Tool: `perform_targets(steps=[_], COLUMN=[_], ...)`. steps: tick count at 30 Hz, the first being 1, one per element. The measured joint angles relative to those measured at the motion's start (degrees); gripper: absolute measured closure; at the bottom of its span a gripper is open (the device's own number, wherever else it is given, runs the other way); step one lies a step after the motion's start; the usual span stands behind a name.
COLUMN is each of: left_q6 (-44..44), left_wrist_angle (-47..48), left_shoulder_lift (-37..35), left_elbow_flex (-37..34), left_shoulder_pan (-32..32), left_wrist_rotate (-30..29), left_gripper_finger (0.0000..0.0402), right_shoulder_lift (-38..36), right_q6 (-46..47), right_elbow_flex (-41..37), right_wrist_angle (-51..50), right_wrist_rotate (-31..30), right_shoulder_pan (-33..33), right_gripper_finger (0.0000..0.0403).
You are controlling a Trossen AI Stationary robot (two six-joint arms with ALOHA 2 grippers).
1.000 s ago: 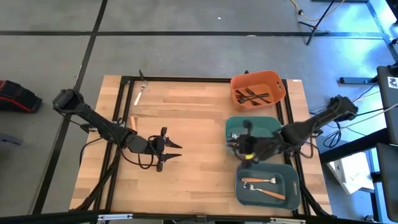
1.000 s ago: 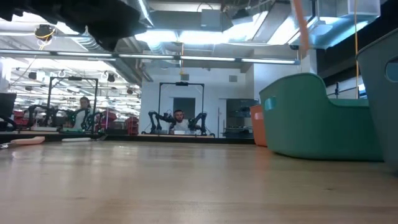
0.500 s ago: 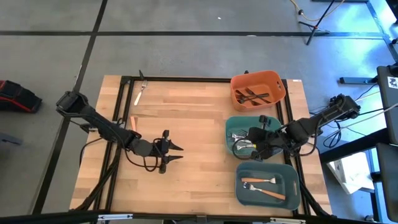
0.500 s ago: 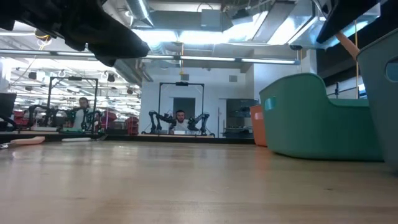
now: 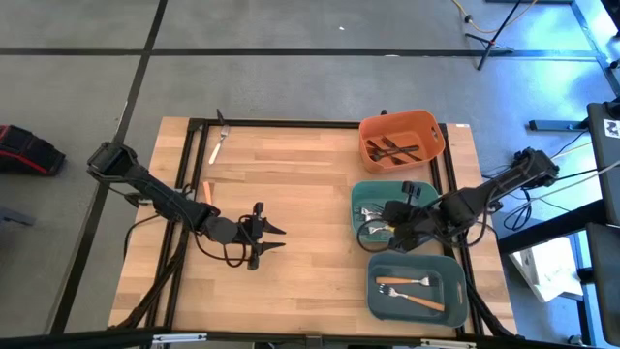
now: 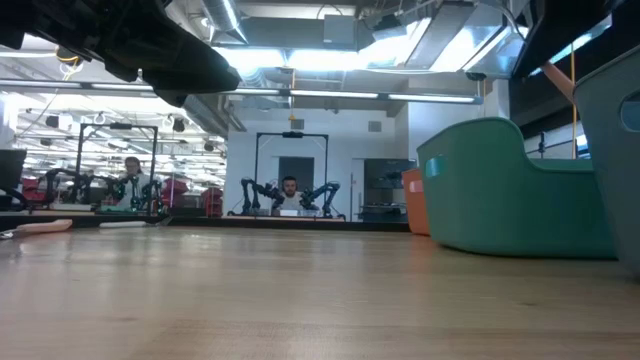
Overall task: Sort silverware by color (type)
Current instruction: Put the orange fork into the dark blue bin
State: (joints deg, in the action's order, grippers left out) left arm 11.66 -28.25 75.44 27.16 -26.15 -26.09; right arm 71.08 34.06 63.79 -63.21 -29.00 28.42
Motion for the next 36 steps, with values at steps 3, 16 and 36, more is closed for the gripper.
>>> perform_targets(steps=[3, 16, 36], left_q6=[0.0, -0.2, -0.2], left_wrist_angle=[0.0, 0.1, 0.1], left_shoulder_lift=[0.0, 0.0, 0.0], left_elbow_flex=[0.0, 0.0, 0.0], left_shoulder_pan=[0.0, 0.0, 0.0], left_wrist_rotate=[0.0, 0.0, 0.0], left_gripper_finger=[0.0261, 0.0261, 0.0261], right_shoulder_lift=[0.6, 1.2, 1.2], right_q6=[0.0, 0.2, 0.2], right_elbow_flex=[0.0, -2.2, -7.8], right_wrist_angle=[-0.4, -1.3, -0.7], right_wrist_rotate=[0.0, 2.0, 7.6], right_shoulder_pan=[0.0, -2.9, -6.4], right_gripper_finger=[0.0388, 0.0385, 0.0384])
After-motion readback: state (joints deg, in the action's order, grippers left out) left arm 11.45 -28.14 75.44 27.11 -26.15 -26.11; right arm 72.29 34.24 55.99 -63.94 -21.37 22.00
